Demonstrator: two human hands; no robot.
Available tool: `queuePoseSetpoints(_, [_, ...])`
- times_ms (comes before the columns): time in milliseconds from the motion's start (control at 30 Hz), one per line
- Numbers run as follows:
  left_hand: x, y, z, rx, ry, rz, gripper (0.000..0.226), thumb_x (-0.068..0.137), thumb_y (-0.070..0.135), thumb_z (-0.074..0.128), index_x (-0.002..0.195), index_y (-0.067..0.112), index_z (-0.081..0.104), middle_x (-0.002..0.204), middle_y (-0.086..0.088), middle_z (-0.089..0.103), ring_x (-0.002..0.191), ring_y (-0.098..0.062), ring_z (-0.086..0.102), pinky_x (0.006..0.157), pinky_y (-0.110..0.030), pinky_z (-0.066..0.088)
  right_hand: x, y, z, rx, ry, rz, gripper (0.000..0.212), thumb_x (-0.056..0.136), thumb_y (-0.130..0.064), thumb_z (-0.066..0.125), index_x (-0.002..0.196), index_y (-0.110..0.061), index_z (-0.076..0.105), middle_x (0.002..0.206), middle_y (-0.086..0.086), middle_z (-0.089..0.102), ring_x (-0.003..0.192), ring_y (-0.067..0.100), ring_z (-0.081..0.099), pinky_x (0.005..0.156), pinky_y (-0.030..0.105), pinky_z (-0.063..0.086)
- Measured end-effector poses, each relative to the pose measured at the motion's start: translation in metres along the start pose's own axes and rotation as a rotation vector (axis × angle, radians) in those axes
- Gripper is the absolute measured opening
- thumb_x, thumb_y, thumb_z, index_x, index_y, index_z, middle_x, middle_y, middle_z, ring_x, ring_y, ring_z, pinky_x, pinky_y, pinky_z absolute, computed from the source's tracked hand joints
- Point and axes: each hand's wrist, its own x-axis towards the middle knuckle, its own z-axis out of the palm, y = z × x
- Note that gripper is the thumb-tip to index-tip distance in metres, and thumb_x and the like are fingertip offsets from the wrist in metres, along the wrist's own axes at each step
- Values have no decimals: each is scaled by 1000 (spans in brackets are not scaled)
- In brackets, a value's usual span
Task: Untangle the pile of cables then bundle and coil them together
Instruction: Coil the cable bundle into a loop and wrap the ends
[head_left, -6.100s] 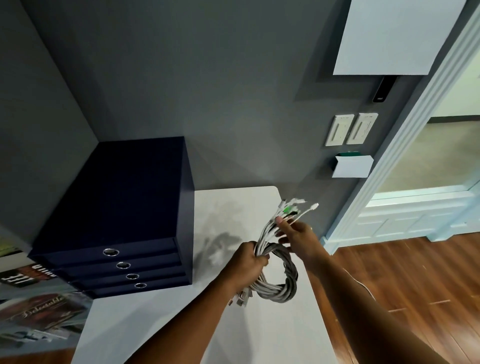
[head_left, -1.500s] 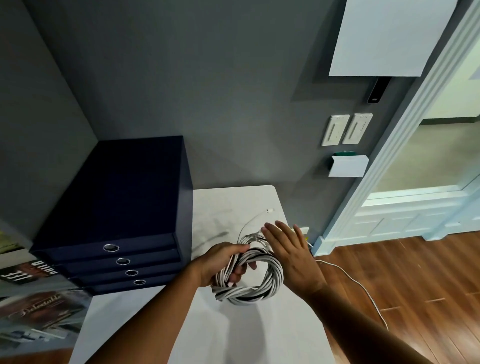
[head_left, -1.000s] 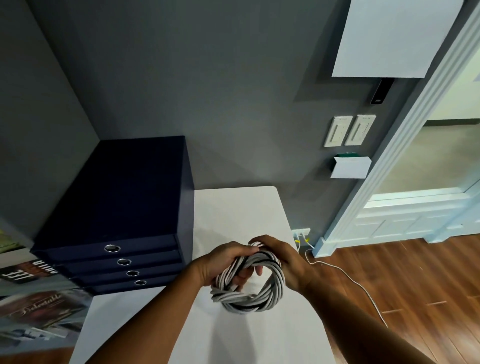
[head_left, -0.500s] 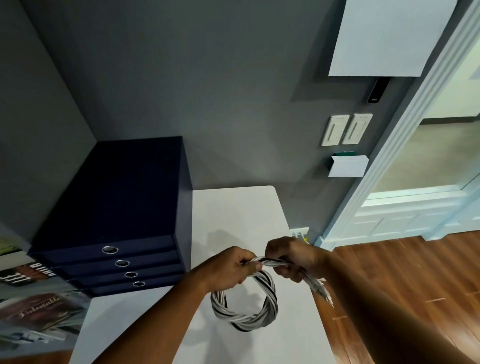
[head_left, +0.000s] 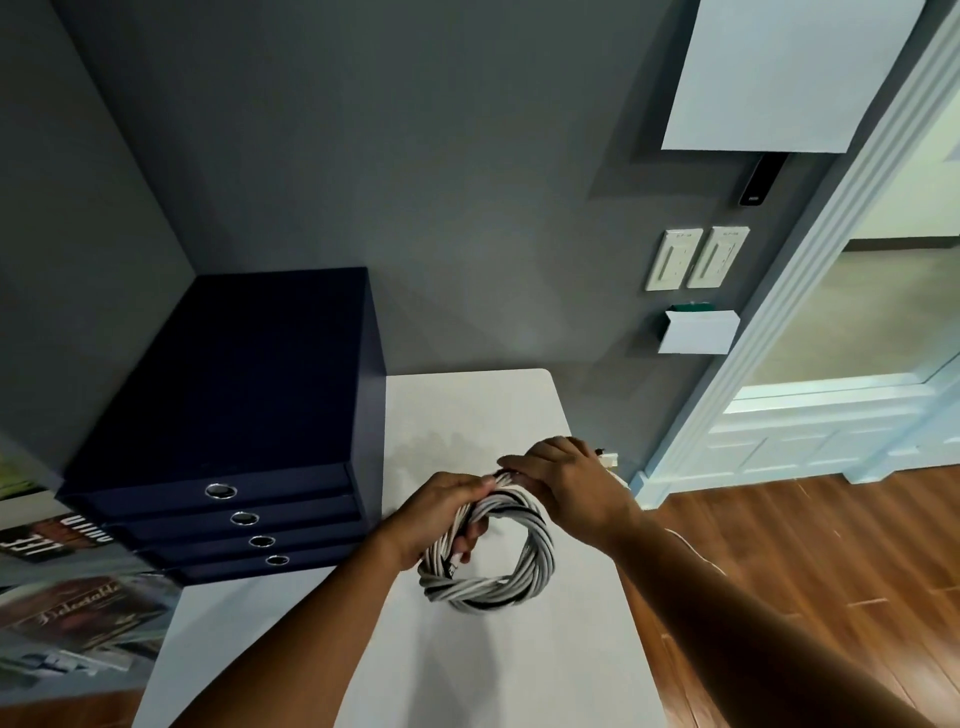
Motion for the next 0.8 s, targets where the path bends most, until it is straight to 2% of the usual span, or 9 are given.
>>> queuePoseSetpoints(67, [-1, 5, 3, -59, 4, 6, 37, 102, 35, 52, 79, 8, 61, 61, -13, 50, 41, -20, 39, 54, -31, 38, -5, -2, 5, -39, 84, -27, 38, 101, -35, 46, 138, -29, 52, 120, -8, 61, 116, 17, 51, 102, 42, 38])
queuePoseSetpoints(200, [-4, 17, 11, -253, -82, -28, 41, 103, 37, 47, 77, 9, 62, 60, -11, 42, 43, -18, 32, 55, -31, 42, -18, -7, 15, -93, 174, 14, 65, 91, -20, 64, 149, -23, 36, 136, -4, 52, 134, 21, 39, 116, 55, 20])
queuePoseSetpoints(300, [-9, 26, 17, -345, -214, -86, 56, 106, 37, 37, 63, 13, 64, 54, -5, 40, 39, -13, 35, 45, -23, 39, -20, -12, 20, 10, 262, 57, 61, 86, -13, 66, 142, -20, 42, 123, -1, 56, 121, 21, 47, 116, 51, 19])
queuePoseSetpoints(400, [-10, 27, 17, -358, -252, -111, 57, 106, 36, 36, 60, 13, 62, 52, -4, 42, 37, -12, 38, 41, -21, 36, -13, -16, 13, 275, 247, 78, 31, 93, -12, 57, 124, -19, 55, 104, -3, 59, 95, 21, 55, 93, 41, 42])
queuePoseSetpoints(500, [-8, 21, 8, -212, -172, -46, 40, 100, 37, 52, 74, 8, 60, 56, -9, 45, 41, -19, 39, 46, -24, 42, -7, -12, 2, 457, 42, 49, 19, 102, -28, 44, 111, -20, 57, 98, -5, 66, 89, 20, 61, 79, 37, 49])
queuePoseSetpoints(567, [-8, 18, 3, -13, -119, 1, 37, 99, 34, 58, 75, 8, 63, 57, -10, 51, 44, -22, 45, 44, -23, 41, -4, -7, -3, 415, -77, 96, 21, 99, -37, 40, 101, -23, 56, 86, -4, 65, 81, 22, 59, 75, 41, 48])
queuePoseSetpoints(633, [-9, 20, 2, 123, -118, 26, 37, 101, 30, 57, 68, 17, 66, 56, -9, 51, 45, -21, 44, 43, -22, 38, 1, -4, -7, 431, -163, 173, 18, 92, -37, 45, 89, -23, 56, 74, -4, 61, 73, 20, 54, 72, 43, 46])
queuePoseSetpoints(700, [-8, 23, 2, 219, -121, 53, 33, 99, 31, 61, 68, 19, 63, 57, -6, 49, 46, -18, 43, 44, -23, 38, 9, -6, -12, 633, -254, 288, 12, 83, -31, 51, 78, -21, 56, 62, -5, 52, 62, 15, 47, 63, 36, 40])
queuePoseSetpoints(800, [-5, 24, 2, 370, -109, 107, 24, 88, 32, 76, 89, 13, 61, 63, -3, 52, 49, -15, 45, 47, -26, 40, 19, -10, -23, 915, -378, 512, 3, 75, -19, 55, 75, -16, 54, 53, -2, 39, 48, 13, 34, 48, 27, 25])
